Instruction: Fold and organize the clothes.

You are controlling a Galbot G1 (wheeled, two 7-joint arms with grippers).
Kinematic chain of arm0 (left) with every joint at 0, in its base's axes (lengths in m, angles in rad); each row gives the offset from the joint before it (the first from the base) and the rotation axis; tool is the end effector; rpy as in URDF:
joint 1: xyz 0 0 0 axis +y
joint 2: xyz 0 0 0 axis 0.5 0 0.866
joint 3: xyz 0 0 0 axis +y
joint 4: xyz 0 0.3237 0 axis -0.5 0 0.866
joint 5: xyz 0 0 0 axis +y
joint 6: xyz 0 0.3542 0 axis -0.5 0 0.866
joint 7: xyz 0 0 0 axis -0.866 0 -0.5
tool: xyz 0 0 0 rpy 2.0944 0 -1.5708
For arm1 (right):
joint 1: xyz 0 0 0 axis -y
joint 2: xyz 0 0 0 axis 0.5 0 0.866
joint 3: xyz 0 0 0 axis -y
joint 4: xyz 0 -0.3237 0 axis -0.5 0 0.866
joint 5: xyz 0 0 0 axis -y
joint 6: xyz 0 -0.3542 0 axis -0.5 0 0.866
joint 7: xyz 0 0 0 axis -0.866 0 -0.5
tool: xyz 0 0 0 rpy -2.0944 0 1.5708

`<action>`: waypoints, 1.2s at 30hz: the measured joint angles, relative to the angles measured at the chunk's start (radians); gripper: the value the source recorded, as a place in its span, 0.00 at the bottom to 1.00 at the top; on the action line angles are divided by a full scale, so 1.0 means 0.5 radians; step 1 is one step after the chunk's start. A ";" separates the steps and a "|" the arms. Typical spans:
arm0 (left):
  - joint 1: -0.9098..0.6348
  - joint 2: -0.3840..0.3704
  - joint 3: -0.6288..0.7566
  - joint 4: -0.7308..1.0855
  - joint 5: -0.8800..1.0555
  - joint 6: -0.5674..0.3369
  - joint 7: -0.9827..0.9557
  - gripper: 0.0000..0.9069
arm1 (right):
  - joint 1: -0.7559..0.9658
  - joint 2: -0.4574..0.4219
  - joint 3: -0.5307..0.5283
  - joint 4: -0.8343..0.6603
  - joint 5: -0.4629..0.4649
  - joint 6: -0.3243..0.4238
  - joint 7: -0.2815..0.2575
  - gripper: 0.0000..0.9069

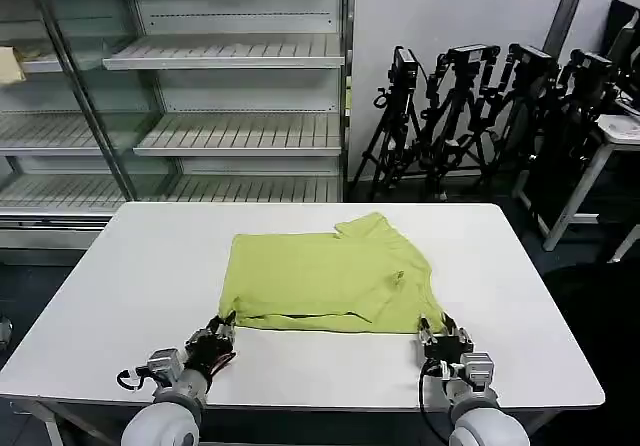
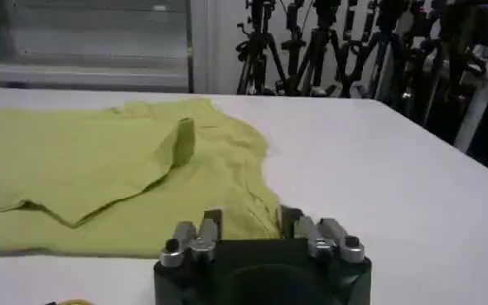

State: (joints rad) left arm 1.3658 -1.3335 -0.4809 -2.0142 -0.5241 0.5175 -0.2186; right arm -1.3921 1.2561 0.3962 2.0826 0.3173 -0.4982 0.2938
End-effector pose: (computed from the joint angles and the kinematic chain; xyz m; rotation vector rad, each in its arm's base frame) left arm 0.2503 0.0271 -0.2617 -0.0256 -2.6697 0.3015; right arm 0.2359 -0.0092 -0.2494 -0.0160 -2.7538 0.0605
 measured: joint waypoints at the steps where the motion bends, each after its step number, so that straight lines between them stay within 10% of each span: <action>1: 0.003 -0.004 -0.003 -0.002 -0.007 0.000 0.000 0.04 | -0.005 -0.002 0.001 0.006 0.003 0.000 -0.001 0.00; 36: 0.534 -0.032 -0.023 -0.529 0.071 0.007 -0.031 0.04 | -0.716 -0.097 0.194 0.542 -0.103 0.027 0.025 0.00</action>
State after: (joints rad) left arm 1.6327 -1.3497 -0.4922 -2.2786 -0.4886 0.5210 -0.2339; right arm -1.7501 1.2077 0.4930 2.3535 0.2657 -0.4848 0.3061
